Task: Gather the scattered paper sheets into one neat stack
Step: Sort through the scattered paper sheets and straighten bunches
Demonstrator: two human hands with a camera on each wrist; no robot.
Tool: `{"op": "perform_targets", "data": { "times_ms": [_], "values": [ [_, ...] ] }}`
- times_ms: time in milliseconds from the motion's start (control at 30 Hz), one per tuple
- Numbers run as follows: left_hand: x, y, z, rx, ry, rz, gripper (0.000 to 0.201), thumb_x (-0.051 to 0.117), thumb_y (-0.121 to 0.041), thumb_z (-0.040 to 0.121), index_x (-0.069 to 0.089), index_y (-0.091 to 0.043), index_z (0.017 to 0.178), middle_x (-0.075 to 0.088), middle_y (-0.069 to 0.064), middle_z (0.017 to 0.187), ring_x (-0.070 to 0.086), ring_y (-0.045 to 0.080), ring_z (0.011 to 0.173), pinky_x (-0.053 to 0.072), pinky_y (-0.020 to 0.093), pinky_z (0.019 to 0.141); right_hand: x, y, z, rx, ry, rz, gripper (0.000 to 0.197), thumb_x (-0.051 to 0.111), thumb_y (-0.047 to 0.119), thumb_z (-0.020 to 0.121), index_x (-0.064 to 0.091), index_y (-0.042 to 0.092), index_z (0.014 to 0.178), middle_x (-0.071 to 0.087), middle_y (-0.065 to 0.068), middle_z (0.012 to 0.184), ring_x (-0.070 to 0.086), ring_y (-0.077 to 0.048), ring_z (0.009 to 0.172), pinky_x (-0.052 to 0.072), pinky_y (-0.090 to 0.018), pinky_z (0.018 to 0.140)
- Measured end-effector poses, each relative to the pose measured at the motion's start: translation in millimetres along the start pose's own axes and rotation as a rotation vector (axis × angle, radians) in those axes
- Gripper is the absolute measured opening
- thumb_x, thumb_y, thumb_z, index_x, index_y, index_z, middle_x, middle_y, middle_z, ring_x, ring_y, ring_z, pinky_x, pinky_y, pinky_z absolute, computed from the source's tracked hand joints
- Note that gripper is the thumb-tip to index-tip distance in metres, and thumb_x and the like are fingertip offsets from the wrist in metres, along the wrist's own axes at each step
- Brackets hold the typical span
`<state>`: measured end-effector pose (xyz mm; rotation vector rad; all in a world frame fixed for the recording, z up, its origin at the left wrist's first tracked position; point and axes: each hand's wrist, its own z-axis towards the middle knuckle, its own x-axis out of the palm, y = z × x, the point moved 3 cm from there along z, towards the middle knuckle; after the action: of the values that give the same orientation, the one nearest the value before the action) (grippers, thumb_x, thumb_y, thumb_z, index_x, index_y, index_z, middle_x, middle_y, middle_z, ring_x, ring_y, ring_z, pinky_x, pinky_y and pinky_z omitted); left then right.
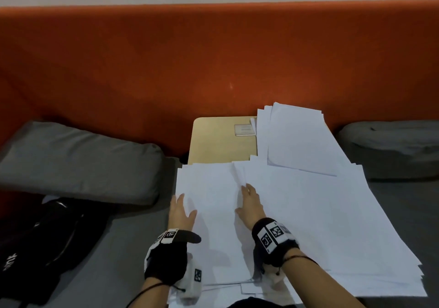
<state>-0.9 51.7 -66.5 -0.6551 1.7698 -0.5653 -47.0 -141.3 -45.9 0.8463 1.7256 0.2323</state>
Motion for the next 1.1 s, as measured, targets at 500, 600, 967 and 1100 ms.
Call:
{"op": "perform_targets", "data": {
  "times_ms": [500, 600, 967, 1100],
  "values": [
    [-20, 35, 4, 0.014, -0.018, -0.389, 0.055, 0.054, 0.010, 0.085, 0.038, -0.001, 0.136, 0.056, 0.016, 0.128, 0.054, 0.027, 0.120, 0.040, 0.033, 0.103, -24, -38, 10, 0.019, -0.009, 0.503, 0.044, 0.061, 0.001, 0.084, 0.030, 0.015, 0.056, 0.032, 0.001, 0.057, 0.030, -0.013, 0.056, 0.024, -0.023, 0.054],
    [-18, 39, 5, 0.031, 0.004, -0.402, 0.028, 0.058, 0.001, 0.086, 0.057, 0.000, 0.114, 0.066, 0.015, 0.109, 0.062, 0.025, 0.103, 0.045, 0.031, 0.088, -24, -43, 5, 0.013, 0.012, 0.617, 0.012, 0.055, -0.006, 0.086, 0.053, -0.003, 0.074, 0.053, -0.021, 0.070, 0.049, -0.018, 0.068, 0.041, -0.026, 0.067],
    [-20, 28, 4, 0.212, -0.022, -0.379, 0.031, 0.066, -0.007, 0.082, 0.059, -0.006, 0.112, 0.049, 0.006, 0.131, 0.052, 0.022, 0.114, 0.043, 0.040, 0.102, -11, -27, -3, 0.139, -0.059, 0.621, 0.059, 0.065, 0.003, 0.083, 0.039, 0.008, 0.136, 0.050, -0.013, 0.136, 0.051, -0.028, 0.121, 0.042, -0.034, 0.101],
    [-22, 39, 13, 0.095, 0.039, -0.394, 0.035, 0.064, -0.001, 0.083, 0.055, 0.001, 0.116, 0.057, 0.015, 0.124, 0.058, 0.025, 0.105, 0.044, 0.031, 0.091, -18, -19, -14, -0.045, 0.004, 0.813, 0.024, 0.055, -0.003, 0.088, 0.060, 0.009, 0.108, 0.066, -0.011, 0.111, 0.064, -0.018, 0.093, 0.053, -0.017, 0.076]
  ]
}}
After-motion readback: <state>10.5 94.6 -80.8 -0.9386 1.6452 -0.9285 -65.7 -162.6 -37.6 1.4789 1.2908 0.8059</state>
